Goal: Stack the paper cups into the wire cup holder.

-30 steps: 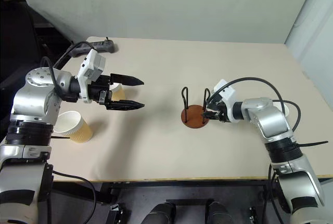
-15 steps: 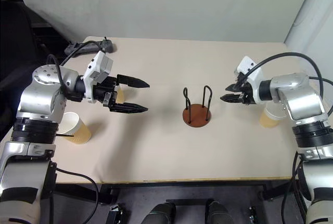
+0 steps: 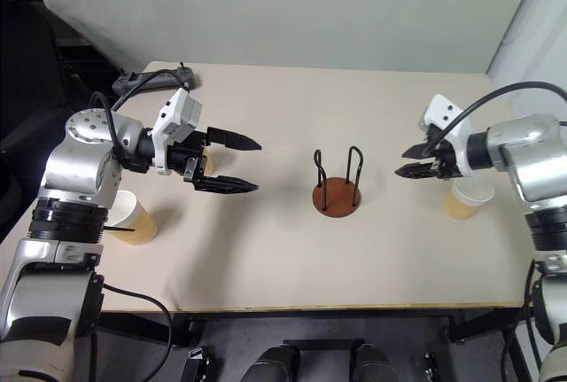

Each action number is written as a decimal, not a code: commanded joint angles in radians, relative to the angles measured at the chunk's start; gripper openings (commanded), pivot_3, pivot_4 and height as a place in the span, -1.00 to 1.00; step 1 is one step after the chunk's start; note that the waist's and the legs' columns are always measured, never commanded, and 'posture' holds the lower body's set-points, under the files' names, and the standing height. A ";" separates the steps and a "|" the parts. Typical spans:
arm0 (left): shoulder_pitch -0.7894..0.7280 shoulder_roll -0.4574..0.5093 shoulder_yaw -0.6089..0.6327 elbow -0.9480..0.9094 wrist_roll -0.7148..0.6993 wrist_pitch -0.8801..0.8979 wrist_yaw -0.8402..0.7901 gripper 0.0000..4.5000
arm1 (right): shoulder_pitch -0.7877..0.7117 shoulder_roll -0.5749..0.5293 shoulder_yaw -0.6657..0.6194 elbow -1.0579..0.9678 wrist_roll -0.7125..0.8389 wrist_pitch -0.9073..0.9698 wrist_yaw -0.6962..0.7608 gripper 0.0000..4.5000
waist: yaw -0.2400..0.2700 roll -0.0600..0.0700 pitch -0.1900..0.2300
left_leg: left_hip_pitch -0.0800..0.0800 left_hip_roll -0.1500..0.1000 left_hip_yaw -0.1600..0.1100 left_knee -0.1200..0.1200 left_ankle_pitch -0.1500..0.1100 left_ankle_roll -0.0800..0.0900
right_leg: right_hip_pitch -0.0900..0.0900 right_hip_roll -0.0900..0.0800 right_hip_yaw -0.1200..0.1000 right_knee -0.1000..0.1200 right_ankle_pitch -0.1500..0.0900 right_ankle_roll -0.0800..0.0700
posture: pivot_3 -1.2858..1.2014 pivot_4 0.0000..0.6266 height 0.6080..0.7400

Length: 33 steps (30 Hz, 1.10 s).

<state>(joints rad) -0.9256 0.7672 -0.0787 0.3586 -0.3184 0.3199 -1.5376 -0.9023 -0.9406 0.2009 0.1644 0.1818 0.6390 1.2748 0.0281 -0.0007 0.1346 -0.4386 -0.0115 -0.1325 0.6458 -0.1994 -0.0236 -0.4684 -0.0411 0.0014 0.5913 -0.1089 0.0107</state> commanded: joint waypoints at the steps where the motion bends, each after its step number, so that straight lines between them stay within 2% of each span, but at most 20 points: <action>1: -0.031 0.006 0.010 -0.009 0.001 -0.011 0.000 1.00 | -0.005 -0.052 -0.027 -0.041 0.012 -0.003 0.056 -0.11 | -0.001 0.000 0.000 | 0.000 0.000 0.000 0.000 0.000 0.000 | 0.000 0.000 0.000 0.000 0.000 0.000 | 0.03 -0.52 1.00; 9: -0.035 -0.006 0.003 -0.005 0.005 -0.019 0.005 1.00 | 0.047 -0.111 -0.024 -0.068 -0.006 -0.015 0.095 -0.11 | 0.000 0.000 0.000 | 0.000 0.000 0.001 0.001 0.000 0.000 | 0.000 0.000 0.000 0.000 0.000 0.001 | 0.03 -0.52 1.00; 12: -0.040 -0.010 0.000 -0.001 0.006 -0.023 0.007 1.00 | 0.071 -0.132 -0.006 -0.038 -0.058 -0.079 0.079 -0.11 | 0.001 0.000 0.000 | 0.000 0.000 0.001 0.001 0.000 0.001 | 0.001 0.000 0.000 0.000 -0.001 0.002 | 0.03 -0.52 1.00; 21: -0.056 -0.041 0.026 0.022 -0.016 -0.055 0.032 1.00 | 0.081 -0.129 0.008 0.103 -0.162 -0.217 0.066 -0.11 | 0.000 0.000 0.000 | 0.001 0.000 0.001 0.001 0.000 0.002 | 0.001 0.000 0.001 0.000 0.000 0.004 | 0.03 -0.52 1.00; 28: -0.055 -0.100 0.045 -0.001 -0.050 -0.041 0.069 1.00 | 0.097 -0.132 0.008 0.131 -0.194 -0.263 0.073 -0.11 | 0.000 0.000 0.000 | 0.002 0.000 0.002 0.002 0.000 0.003 | 0.003 0.000 0.001 0.000 0.001 0.005 | 0.03 -0.52 1.00; 33: -0.039 -0.107 0.034 -0.028 -0.062 -0.030 0.055 1.00 | 0.124 -0.148 0.003 0.154 -0.218 -0.300 0.079 -0.11 | 0.000 0.000 0.000 | 0.002 0.000 0.002 0.002 0.000 0.003 | 0.004 0.000 0.001 -0.001 0.001 0.006 | 0.03 -0.52 1.00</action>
<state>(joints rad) -0.9571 0.6572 -0.0600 0.3634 -0.3647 0.2890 -1.4792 -0.7731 -1.0555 0.2208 0.3185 -0.0256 0.3601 1.3465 0.0282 -0.0007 0.1347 -0.4362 -0.0113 -0.1304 0.6479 -0.1994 -0.0207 -0.4641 -0.0411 0.0024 0.5903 -0.1077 0.0176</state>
